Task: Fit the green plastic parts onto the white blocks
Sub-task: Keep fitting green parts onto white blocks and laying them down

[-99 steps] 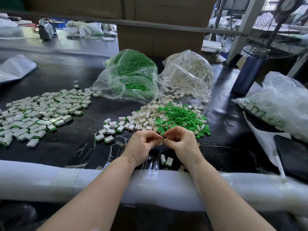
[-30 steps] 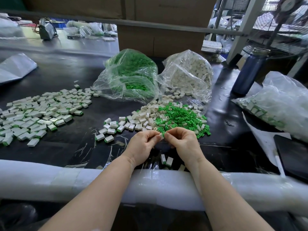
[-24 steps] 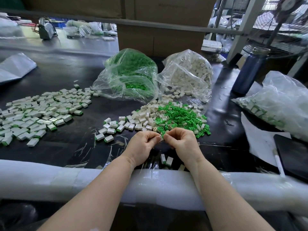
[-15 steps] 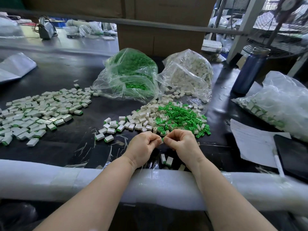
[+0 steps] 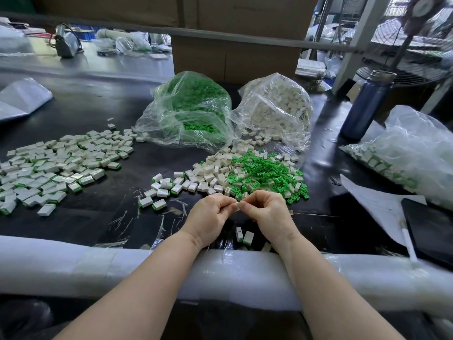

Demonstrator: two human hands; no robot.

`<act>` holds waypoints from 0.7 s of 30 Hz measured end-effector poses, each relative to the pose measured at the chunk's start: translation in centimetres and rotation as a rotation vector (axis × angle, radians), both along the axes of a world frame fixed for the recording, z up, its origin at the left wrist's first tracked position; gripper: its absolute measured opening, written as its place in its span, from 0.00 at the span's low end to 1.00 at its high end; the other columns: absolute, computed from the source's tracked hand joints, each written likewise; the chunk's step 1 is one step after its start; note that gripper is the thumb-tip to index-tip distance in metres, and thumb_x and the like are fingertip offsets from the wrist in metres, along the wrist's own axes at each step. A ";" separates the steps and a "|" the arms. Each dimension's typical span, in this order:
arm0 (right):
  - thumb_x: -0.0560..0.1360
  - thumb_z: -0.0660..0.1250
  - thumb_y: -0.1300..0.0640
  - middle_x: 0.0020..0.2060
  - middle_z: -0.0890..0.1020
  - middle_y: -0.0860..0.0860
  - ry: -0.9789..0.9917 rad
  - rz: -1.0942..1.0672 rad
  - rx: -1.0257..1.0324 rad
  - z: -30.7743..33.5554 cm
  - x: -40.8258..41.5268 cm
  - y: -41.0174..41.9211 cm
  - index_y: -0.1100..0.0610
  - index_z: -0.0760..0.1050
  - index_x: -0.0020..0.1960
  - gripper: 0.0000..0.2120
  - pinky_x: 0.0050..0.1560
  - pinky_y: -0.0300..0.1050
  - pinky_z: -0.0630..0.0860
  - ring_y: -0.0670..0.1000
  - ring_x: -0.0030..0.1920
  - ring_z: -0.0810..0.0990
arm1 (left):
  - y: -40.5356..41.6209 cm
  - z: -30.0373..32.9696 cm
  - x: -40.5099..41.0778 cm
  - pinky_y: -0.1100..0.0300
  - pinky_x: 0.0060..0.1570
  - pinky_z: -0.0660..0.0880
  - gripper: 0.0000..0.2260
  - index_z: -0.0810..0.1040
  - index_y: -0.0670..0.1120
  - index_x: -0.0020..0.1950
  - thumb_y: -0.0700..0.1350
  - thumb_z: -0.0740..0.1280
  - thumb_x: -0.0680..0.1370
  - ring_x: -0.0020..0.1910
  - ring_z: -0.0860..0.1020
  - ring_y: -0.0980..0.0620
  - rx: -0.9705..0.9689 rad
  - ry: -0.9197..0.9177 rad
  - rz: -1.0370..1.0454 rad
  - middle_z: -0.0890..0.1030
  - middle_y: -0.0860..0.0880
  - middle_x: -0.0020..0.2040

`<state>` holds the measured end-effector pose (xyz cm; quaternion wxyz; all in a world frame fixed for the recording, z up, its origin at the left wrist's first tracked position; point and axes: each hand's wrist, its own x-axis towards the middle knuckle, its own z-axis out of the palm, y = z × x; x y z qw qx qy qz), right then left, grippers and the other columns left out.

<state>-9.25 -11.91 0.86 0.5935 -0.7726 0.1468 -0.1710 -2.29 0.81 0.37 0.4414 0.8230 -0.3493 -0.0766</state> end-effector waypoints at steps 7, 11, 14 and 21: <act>0.69 0.73 0.65 0.35 0.82 0.60 -0.073 -0.030 0.157 0.1 0.0 0.0 0.56 0.79 0.34 0.08 0.41 0.53 0.79 0.56 0.35 0.80 | -0.1 0.2 -0.2 0.55 0.52 0.76 0.06 0.81 0.50 0.51 0.44 0.67 0.76 0.45 0.81 0.50 -0.144 0.138 0.045 0.83 0.48 0.43; 0.68 0.73 0.67 0.30 0.82 0.54 -0.093 -0.015 0.155 0.1 -0.1 0.0 0.54 0.79 0.31 0.11 0.36 0.46 0.78 0.52 0.32 0.79 | 0.0 0.4 -0.2 0.55 0.49 0.77 0.05 0.80 0.51 0.45 0.41 0.69 0.74 0.41 0.79 0.50 -0.188 0.200 0.060 0.82 0.48 0.39; 0.68 0.73 0.68 0.29 0.81 0.53 -0.094 0.007 0.144 0.2 -0.1 0.2 0.55 0.79 0.32 0.11 0.36 0.46 0.78 0.52 0.32 0.79 | 0.1 0.5 -0.2 0.63 0.47 0.76 0.06 0.80 0.49 0.43 0.38 0.69 0.74 0.40 0.79 0.54 -0.194 0.208 0.060 0.82 0.50 0.39; 0.71 0.70 0.66 0.31 0.79 0.52 -0.096 0.035 0.084 0.2 -0.1 0.2 0.56 0.78 0.35 0.09 0.38 0.45 0.75 0.49 0.34 0.76 | 0.1 0.7 -0.2 0.69 0.40 0.73 0.07 0.79 0.48 0.43 0.35 0.67 0.73 0.38 0.75 0.56 -0.188 0.180 0.069 0.78 0.50 0.40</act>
